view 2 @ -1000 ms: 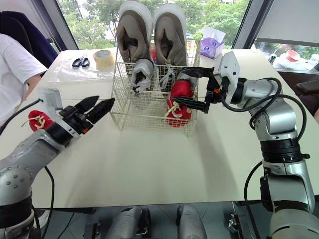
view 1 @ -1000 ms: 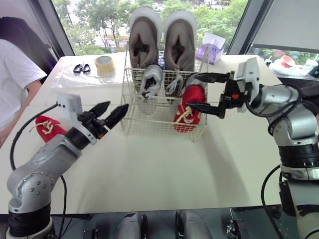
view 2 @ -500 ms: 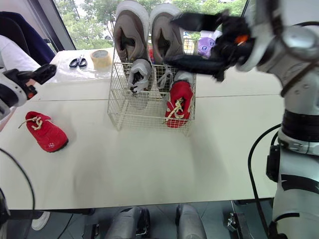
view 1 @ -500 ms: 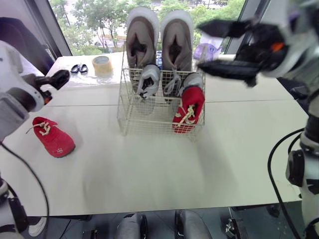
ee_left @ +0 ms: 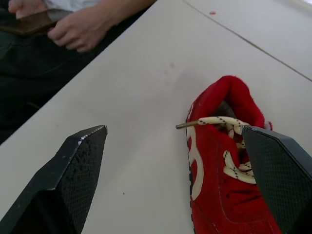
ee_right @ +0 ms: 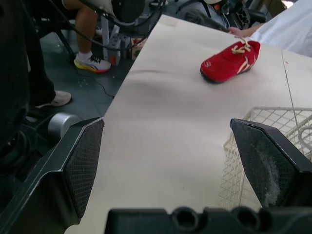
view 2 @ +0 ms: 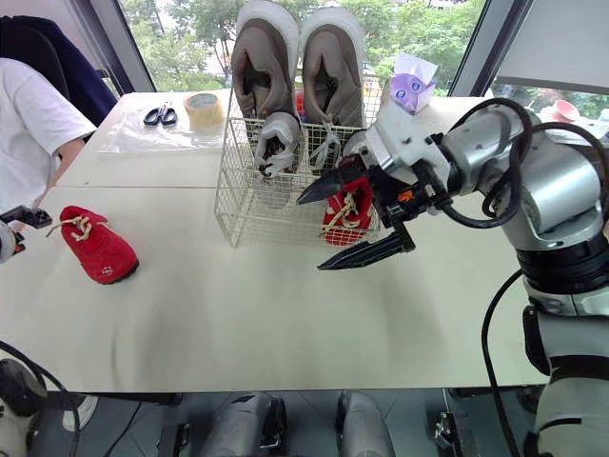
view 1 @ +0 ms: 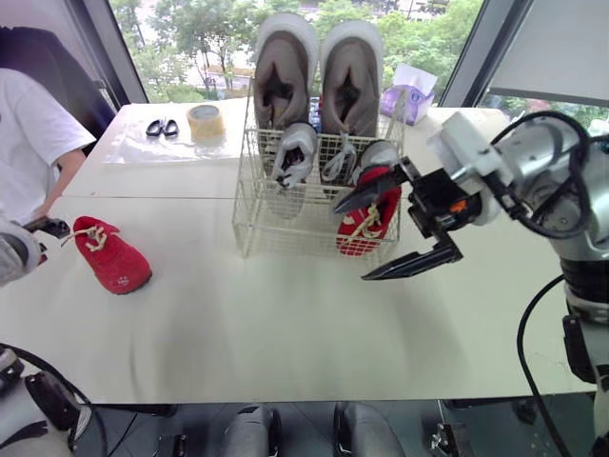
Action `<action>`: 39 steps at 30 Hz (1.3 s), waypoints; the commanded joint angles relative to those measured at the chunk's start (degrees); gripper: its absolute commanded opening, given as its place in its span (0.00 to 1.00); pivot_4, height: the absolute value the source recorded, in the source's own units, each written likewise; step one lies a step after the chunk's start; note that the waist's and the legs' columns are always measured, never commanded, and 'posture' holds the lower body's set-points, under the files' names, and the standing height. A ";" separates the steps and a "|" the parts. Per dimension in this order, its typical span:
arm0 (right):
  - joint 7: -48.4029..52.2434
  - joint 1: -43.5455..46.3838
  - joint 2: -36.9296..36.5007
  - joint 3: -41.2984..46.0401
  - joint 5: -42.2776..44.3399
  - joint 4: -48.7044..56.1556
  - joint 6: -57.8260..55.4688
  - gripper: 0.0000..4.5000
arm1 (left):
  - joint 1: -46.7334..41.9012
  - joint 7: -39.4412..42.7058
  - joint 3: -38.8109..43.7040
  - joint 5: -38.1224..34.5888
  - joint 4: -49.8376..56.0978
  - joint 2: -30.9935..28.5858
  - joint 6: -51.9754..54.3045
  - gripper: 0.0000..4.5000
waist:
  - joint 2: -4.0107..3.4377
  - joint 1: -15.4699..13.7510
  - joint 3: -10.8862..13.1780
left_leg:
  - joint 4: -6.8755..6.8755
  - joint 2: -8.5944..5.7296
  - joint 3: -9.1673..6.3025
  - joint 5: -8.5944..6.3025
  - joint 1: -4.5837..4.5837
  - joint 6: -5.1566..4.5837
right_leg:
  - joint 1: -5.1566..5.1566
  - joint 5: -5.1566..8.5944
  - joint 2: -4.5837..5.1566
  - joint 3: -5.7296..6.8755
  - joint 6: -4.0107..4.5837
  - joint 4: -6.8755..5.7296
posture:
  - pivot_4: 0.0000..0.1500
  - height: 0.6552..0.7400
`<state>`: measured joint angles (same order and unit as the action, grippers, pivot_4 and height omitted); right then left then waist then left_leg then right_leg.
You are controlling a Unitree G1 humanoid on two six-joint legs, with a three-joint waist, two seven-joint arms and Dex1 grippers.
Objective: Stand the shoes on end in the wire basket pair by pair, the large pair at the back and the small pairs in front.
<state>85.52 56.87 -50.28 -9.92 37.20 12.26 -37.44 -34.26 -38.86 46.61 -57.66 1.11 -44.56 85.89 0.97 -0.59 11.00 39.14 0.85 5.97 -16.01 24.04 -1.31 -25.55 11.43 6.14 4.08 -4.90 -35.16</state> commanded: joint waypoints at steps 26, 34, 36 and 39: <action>-10.78 -5.35 -2.43 7.67 2.68 8.09 -7.69 1.00 | -12.46 22.62 -5.57 27.40 -23.01 -3.86 -2.14 0.01 | -0.01 1.24 -0.02 | -0.14 0.07 0.15 0.07 0.02 0.13 | -0.31 -0.17 0.66 0.95 0.24 -0.24 | 1.00 1.00; -16.28 -3.20 -1.74 13.43 6.79 1.36 -13.17 1.00 | -22.90 24.97 -6.29 26.53 5.16 -0.21 -5.52 0.01 | 0.56 0.69 0.01 | 0.01 0.00 0.12 0.12 0.62 0.17 | -0.72 -0.22 0.74 1.02 0.28 -0.12 | 1.00 1.00; -17.74 -2.63 -1.63 15.03 8.35 0.04 -15.06 1.00 | -26.07 28.76 -5.49 22.32 11.67 4.36 -10.41 0.01 | 0.56 0.24 0.01 | -0.01 -0.03 0.17 0.09 0.62 0.13 | -0.71 -0.22 0.77 1.02 0.28 -0.06 | 1.00 1.00; -19.48 -2.62 -1.83 17.66 11.97 -0.57 -19.19 1.00 | -24.65 36.32 -6.70 16.92 21.84 9.26 -18.52 0.01 | 0.56 -0.13 0.01 | 0.00 -0.02 0.18 0.09 0.61 0.13 | -0.67 -0.22 0.77 1.09 0.28 -0.06 | 1.00 1.00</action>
<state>66.94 53.01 -51.58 4.26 46.54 11.40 -54.81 -59.20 -6.43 40.22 -37.22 16.67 -35.78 72.13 1.53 -0.71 11.01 39.14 0.85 6.15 -15.91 24.65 -1.19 -26.22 11.20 6.88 5.17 -4.62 -35.22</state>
